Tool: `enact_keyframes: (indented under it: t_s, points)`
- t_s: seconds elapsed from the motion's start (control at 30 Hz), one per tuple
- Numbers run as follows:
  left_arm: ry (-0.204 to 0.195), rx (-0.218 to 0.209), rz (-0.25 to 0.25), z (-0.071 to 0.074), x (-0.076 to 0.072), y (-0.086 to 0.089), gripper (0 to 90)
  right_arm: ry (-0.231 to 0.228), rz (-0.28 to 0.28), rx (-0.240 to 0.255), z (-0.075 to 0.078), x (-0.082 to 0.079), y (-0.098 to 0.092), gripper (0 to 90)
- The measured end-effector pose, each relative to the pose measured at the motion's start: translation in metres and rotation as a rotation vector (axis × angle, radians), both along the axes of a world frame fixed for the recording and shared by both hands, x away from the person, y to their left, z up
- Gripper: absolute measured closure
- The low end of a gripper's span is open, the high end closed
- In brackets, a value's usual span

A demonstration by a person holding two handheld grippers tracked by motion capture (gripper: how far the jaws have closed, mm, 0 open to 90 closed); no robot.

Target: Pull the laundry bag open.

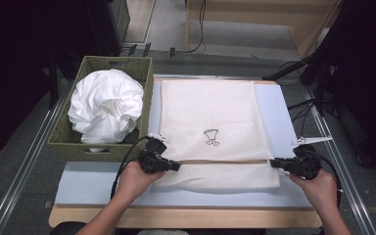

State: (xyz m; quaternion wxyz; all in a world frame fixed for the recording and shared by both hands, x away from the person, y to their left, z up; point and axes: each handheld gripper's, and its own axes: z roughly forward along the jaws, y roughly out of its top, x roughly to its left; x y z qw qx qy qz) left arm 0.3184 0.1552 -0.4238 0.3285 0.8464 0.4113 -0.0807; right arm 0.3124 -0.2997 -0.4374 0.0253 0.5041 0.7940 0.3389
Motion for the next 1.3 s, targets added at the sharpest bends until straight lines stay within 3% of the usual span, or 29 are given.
enact_keyframes:
  t_s: [0.2,0.4,1.07,1.3]
  points:
    - [-0.023,0.035,-0.005,0.003,-0.006,0.006,87.9,0.001,-0.004,0.004,-0.001,0.000,-0.001,82.4]
    - [-0.033,0.023,0.025,0.007,-0.010,0.021,87.9,-0.003,-0.005,0.006,0.001,0.000,-0.001,82.4]
    - [-0.046,0.039,0.033,0.006,-0.010,0.019,87.8,-0.012,0.012,0.007,-0.001,0.001,-0.003,82.3]
    - [-0.059,0.040,0.056,0.011,-0.012,0.027,87.9,-0.009,0.002,0.008,-0.002,0.001,-0.004,82.3]
